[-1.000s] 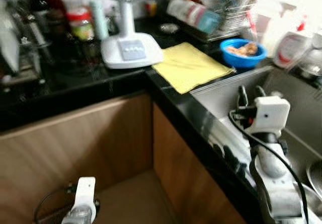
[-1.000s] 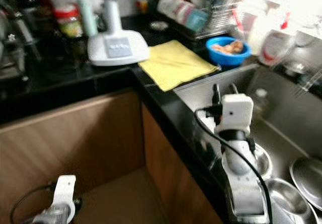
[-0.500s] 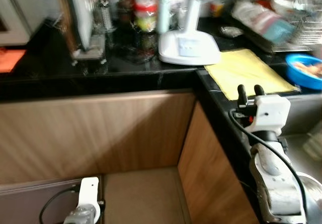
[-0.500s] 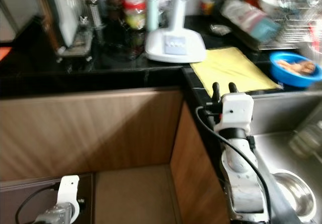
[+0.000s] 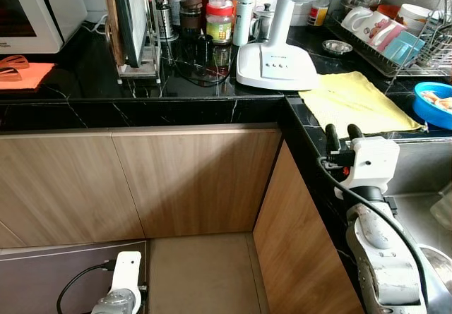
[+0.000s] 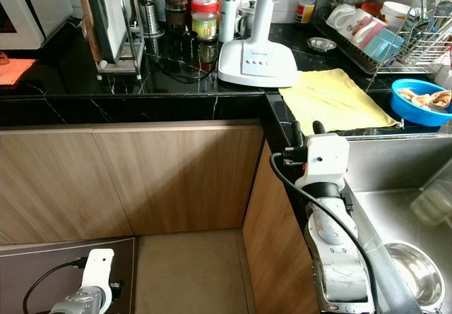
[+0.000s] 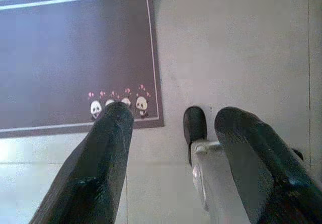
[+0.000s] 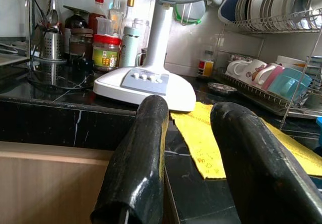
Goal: Kitchen organization
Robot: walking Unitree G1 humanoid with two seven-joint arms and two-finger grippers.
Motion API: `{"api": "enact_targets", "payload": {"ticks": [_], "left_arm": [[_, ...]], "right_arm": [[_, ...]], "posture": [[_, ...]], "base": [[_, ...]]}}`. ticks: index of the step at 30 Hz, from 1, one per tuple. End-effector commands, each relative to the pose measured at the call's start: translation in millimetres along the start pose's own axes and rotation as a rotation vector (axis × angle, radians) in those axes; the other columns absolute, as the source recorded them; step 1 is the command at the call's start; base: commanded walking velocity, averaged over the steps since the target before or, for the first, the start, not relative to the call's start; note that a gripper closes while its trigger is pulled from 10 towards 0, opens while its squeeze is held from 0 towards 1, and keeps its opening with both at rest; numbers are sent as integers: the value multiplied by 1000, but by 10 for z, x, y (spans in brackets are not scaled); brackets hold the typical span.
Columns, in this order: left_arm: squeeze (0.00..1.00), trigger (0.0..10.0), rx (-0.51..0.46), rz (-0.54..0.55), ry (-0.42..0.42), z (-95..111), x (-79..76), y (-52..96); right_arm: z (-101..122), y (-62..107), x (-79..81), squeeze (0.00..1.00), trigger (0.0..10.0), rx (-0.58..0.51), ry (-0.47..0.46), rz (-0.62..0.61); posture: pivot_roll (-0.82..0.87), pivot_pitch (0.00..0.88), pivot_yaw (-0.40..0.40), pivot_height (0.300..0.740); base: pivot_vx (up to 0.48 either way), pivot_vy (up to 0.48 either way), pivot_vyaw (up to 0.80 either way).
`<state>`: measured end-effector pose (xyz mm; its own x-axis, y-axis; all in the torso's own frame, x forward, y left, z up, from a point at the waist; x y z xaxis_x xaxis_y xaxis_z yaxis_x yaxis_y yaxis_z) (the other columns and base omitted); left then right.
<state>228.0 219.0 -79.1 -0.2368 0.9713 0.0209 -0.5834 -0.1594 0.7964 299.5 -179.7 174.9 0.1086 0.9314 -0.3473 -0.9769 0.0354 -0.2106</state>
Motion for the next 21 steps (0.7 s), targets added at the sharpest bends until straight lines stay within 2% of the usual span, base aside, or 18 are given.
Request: {"api": "enact_targets", "payload": {"ticks": [1, 7, 15, 21], "left_arm": [[0, 10000, 20, 6, -6, -67, 64, 8], [0, 10000, 30, 26, -18, -113, 196, 22], [0, 10000, 38, 36, -47, -162, 253, 34], [0, 10000, 36, 34, -52, -162, 223, 31]], "right_arm": [[24, -26, -9, 0, 10000, -1, -18, 1], [56, -29, -1, 0, 10000, -25, 21, 13], [57, -35, -2, 0, 10000, -24, 20, 13], [50, -35, -11, 0, 10000, -20, 19, 9]], "posture": [[-20, 0, -66, 740], [-18, 0, -63, 740], [-18, 0, -62, 740], [-18, 0, -62, 740]], "base": [[0, 0, 0], [0, 0, 67], [0, 0, 800], [0, 0, 688]]}}
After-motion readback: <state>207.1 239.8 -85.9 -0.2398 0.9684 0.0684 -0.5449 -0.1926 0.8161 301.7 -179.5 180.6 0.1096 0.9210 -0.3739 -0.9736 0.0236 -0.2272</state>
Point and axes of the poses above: a point about 5 cm out from each wrist's last joint towards the gripper, its own y axis pointing back from the gripper into the wrist, its own z axis along the axis of the wrist's last joint, x = y × z, the point moved 2 cm from there along -y, pointing out of the wrist towards the gripper, and after that the axes turned 11 degrees about y, right-handed, at the moved point
